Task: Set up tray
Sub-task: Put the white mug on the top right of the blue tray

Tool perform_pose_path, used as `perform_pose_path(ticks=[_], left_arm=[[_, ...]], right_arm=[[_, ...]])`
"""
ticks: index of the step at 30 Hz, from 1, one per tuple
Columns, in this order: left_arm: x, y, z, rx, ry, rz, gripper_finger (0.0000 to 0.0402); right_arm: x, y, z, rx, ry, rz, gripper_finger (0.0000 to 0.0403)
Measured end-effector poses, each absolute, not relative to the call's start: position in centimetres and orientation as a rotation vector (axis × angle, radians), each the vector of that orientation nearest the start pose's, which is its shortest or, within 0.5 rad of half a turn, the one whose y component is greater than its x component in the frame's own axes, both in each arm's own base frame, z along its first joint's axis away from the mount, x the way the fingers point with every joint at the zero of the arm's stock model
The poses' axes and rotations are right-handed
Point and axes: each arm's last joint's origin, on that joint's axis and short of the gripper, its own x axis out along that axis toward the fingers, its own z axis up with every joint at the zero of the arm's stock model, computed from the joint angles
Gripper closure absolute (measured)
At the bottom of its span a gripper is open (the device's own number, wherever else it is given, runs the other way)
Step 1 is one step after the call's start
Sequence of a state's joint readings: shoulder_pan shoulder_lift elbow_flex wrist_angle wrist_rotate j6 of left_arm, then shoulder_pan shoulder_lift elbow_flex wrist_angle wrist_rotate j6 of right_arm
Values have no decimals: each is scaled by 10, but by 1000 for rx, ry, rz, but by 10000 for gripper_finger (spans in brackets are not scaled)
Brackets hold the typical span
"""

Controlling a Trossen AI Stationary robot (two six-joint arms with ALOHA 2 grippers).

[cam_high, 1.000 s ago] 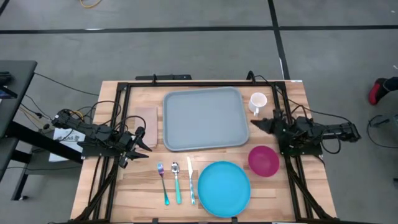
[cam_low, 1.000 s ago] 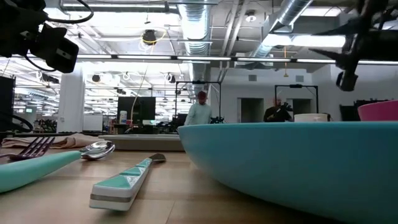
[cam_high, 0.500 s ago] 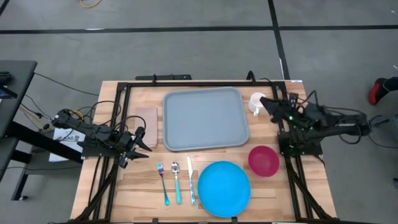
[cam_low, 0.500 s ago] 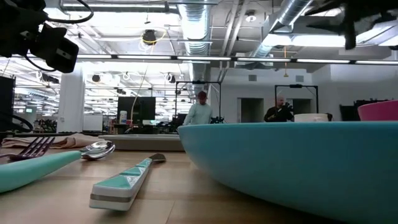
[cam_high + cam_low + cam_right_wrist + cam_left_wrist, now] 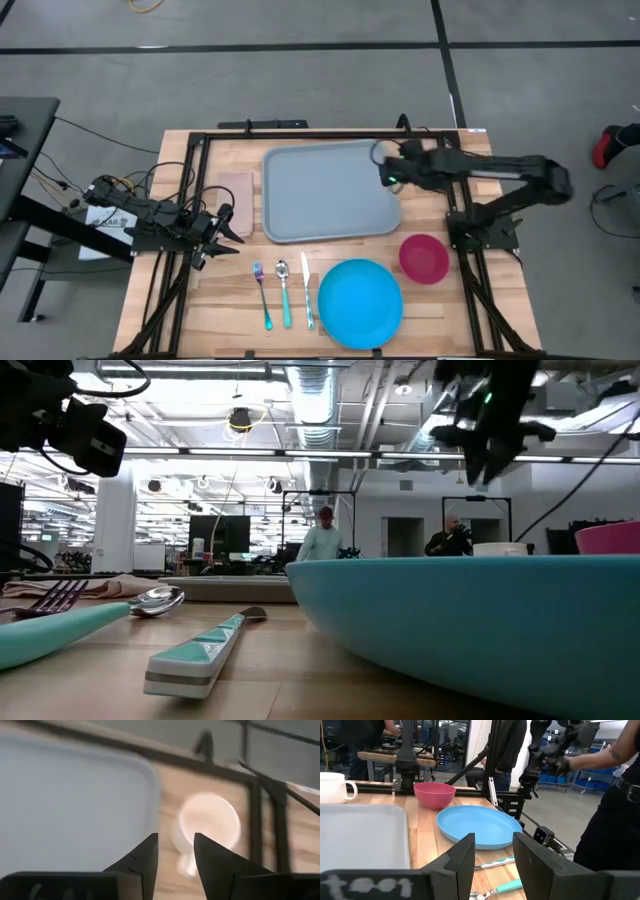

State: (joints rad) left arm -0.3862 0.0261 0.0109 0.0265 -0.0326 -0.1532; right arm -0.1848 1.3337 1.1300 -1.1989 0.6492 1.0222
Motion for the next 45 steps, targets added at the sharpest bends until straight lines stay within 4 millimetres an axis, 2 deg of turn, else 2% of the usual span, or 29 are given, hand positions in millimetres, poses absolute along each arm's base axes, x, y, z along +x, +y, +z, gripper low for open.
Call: perform_pose_path(ticks=[3, 8, 13, 19, 23, 32, 39, 45], left_arm=[[92, -36, 168, -154, 16, -354, 281], [92, -36, 168, -154, 16, -354, 281], [92, -36, 168, -154, 16, -354, 281], [92, -36, 168, -154, 16, -354, 281], [92, -36, 168, -154, 16, -354, 281], [92, -36, 168, -154, 16, -354, 281], [92, -36, 168, -154, 16, -354, 281], [92, -36, 168, -154, 16, -354, 281]], right_arm=[[227, -79, 262, 467, 1094, -1289, 285], [230, -116, 238, 498, 1282, -1261, 285], [226, -146, 230, 621, 1293, -1181, 285], [220, -165, 230, 656, 1255, -1154, 285], [214, -172, 229, 725, 1263, -1121, 285], [213, -172, 226, 726, 1285, -1091, 285], [213, -172, 209, 747, 1344, -1072, 285], [222, -171, 192, 726, 1418, -1035, 289]])
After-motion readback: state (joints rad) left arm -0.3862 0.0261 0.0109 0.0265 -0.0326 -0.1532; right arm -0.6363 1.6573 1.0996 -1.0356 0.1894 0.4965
